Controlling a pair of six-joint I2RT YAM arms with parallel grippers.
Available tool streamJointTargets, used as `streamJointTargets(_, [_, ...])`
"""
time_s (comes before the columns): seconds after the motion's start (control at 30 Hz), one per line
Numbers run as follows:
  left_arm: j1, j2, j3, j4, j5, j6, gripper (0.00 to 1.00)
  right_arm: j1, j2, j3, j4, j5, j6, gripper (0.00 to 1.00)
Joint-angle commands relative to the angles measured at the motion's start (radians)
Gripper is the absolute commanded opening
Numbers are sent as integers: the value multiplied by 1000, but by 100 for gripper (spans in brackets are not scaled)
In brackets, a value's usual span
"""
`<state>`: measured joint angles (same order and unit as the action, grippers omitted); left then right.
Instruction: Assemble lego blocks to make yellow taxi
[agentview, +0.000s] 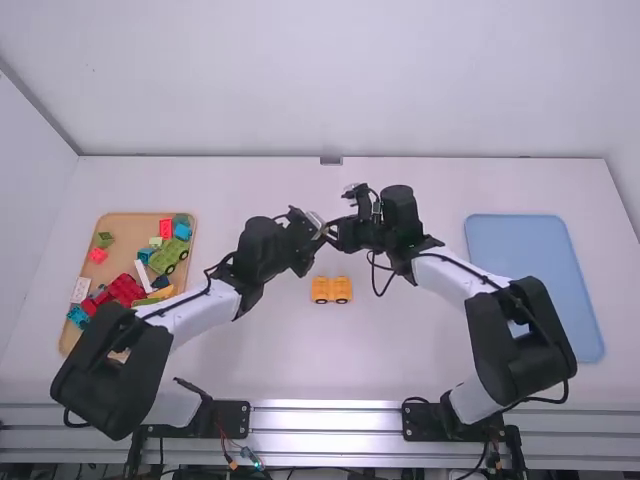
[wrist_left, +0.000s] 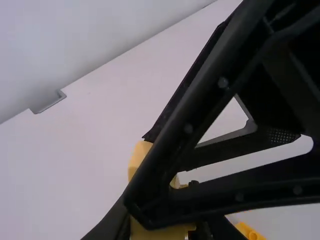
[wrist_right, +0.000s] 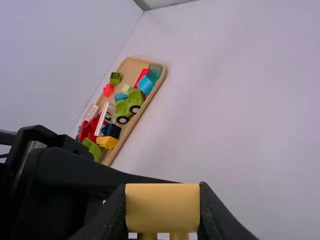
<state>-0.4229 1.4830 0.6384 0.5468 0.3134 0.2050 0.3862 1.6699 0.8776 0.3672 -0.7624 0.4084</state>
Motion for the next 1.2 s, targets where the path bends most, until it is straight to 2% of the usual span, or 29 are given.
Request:
streamJointTargets(0.0, [-9, 4, -6, 9, 49, -19, 51, 6, 9, 26, 17, 1, 14, 23])
streamJointTargets(0.03, [-9, 4, -6, 11, 77, -17, 88, 6, 9, 26, 30, 1, 14, 21])
streamJointTargets(0.07, [-9, 4, -6, 12, 89, -18, 99, 6, 9, 26, 41, 2, 14, 20])
streamJointTargets(0.23, [-7, 4, -6, 10, 105, -71, 99, -13, 9, 26, 96, 9, 2, 17])
streamJointTargets(0.37, [35, -21, -6, -6, 192, -150, 100, -51, -11, 29, 74, -1, -113, 22])
streamJointTargets(0.47, [132, -49, 3, -16, 404, -165, 99, -90, -51, 88, -128, -62, -301, 23])
streamJointTargets(0.5, [138, -49, 4, -15, 415, -169, 99, -91, -53, 92, -138, -67, -312, 23])
streamJointTargets(0.63, [264, -44, 31, -18, 697, -179, 100, -108, -71, 212, -418, -163, -571, 21])
streamJointTargets(0.73, [307, -15, 49, -14, 837, -153, 99, -115, -71, 282, -574, -235, -733, 20])
streamJointTargets(0.83, [335, 44, 80, -1, 1030, -149, 99, -117, -71, 385, -810, -320, -980, 21])
streamJointTargets(0.9, [333, 61, 87, 18, 1078, -150, 99, -113, -71, 404, -852, -315, -1022, 21])
streamJointTargets(0.93, [321, 92, 101, 60, 1143, -172, 99, -98, -71, 438, -929, -304, -1093, 22])
streamJointTargets(1.07, [303, 145, 124, 126, 1112, -260, 99, -56, -71, 489, -1036, -281, -1174, 22])
streamJointTargets(1.17, [305, 151, 122, 141, 1113, -270, 99, -31, -71, 498, -1050, -245, -1176, 21])
